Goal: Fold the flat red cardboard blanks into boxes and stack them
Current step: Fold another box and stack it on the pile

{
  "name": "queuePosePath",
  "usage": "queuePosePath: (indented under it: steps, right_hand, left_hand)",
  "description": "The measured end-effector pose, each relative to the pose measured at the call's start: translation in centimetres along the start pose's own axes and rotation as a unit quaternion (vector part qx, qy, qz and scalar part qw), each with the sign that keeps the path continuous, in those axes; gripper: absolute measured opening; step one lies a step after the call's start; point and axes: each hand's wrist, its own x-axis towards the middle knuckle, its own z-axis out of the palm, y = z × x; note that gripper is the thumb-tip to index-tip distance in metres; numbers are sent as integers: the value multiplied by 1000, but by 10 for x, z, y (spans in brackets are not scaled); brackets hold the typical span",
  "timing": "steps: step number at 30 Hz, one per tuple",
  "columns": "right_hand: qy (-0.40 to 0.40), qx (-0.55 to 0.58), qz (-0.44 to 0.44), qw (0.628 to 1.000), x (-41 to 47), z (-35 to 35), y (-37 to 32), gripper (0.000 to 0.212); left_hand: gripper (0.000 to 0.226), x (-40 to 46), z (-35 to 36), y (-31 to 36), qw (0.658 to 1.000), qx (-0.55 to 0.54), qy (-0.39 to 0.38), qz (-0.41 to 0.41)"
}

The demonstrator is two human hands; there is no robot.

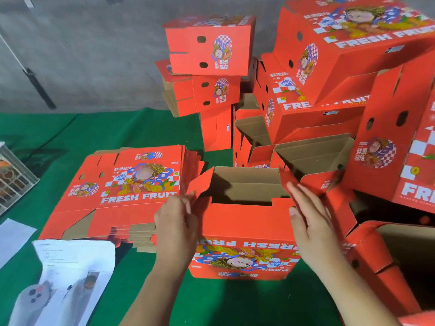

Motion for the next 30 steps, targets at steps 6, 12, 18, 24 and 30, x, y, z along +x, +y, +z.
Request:
queuePosePath:
  steps: [6, 12, 18, 24, 30]
  right_hand:
    - [-51, -18, 10, 998, 2, -5, 7, 66]
    - [-73, -16, 15, 997, 6, -5, 8, 68]
    - [-77, -9, 22, 997, -1, -3, 10, 68]
    - [-91, -10, 17, 996, -3, -13, 16, 69]
    - [-108, -12, -14, 994, -14, -9, 13, 56]
  left_hand:
    - [63, 36, -8, -5, 977, 84, -180, 73]
    - [85, 67, 2, 6, 949, 15, -312, 35]
    - [102, 99, 9, 25, 902, 181, -382, -83]
    - [135, 127, 16, 37, 858, 124, -453, -206]
    - [99, 113, 36, 20, 899, -23, -336, -279]
